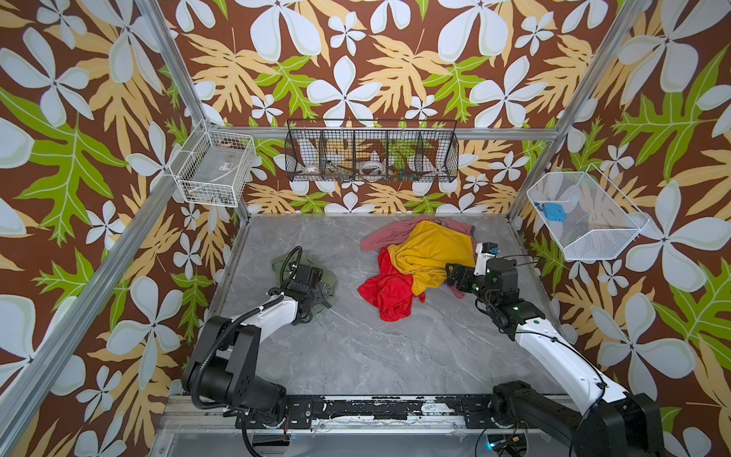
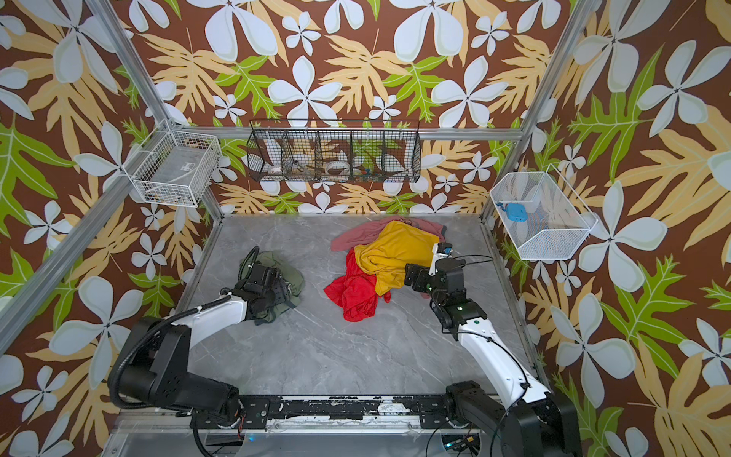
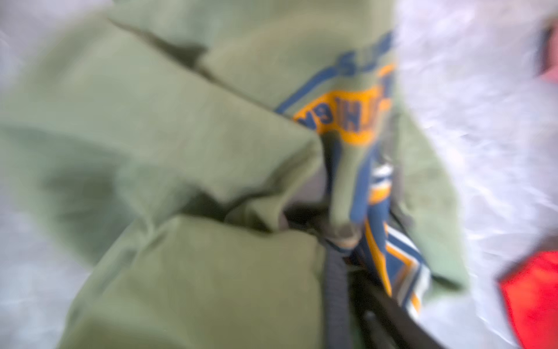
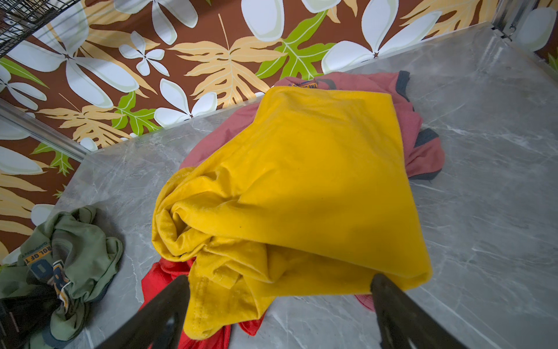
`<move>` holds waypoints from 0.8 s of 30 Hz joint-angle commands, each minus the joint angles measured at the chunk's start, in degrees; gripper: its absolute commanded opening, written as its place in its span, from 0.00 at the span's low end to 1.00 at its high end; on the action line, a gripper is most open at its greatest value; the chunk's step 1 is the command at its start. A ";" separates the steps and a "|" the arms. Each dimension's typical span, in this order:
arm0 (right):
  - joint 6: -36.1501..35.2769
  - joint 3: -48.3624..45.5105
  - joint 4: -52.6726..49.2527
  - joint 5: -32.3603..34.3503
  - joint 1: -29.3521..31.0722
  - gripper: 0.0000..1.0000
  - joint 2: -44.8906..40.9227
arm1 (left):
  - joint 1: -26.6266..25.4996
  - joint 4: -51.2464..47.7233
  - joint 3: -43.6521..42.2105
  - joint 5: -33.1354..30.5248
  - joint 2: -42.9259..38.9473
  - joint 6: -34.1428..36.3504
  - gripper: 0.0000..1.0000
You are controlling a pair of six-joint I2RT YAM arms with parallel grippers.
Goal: Pick out a specific cloth from the pile
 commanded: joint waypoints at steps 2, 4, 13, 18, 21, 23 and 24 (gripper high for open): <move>-1.21 0.55 -0.04 1.13 0.05 0.94 -0.02 | -1.73 -9.38 2.58 -8.14 -5.42 -0.35 0.96; -1.66 0.85 0.08 1.55 0.05 0.94 0.16 | -1.90 -11.65 3.32 -10.18 -8.26 -0.80 0.97; -2.34 3.10 0.36 0.49 0.05 0.94 1.86 | 1.27 -12.71 11.49 -10.46 -5.10 9.99 1.00; -1.77 3.38 0.74 -0.39 0.05 0.94 1.84 | 5.00 -13.78 18.29 -3.63 7.14 15.44 1.00; -2.26 3.31 0.30 0.21 0.05 0.94 1.20 | 5.00 -16.14 21.62 -0.11 13.82 16.20 1.00; -2.60 2.93 0.37 0.74 0.01 0.95 0.91 | 4.96 -15.38 21.57 3.50 16.55 16.41 1.00; -2.70 2.75 0.39 0.96 0.05 0.95 0.81 | 4.93 -15.27 21.55 4.19 17.99 16.18 1.00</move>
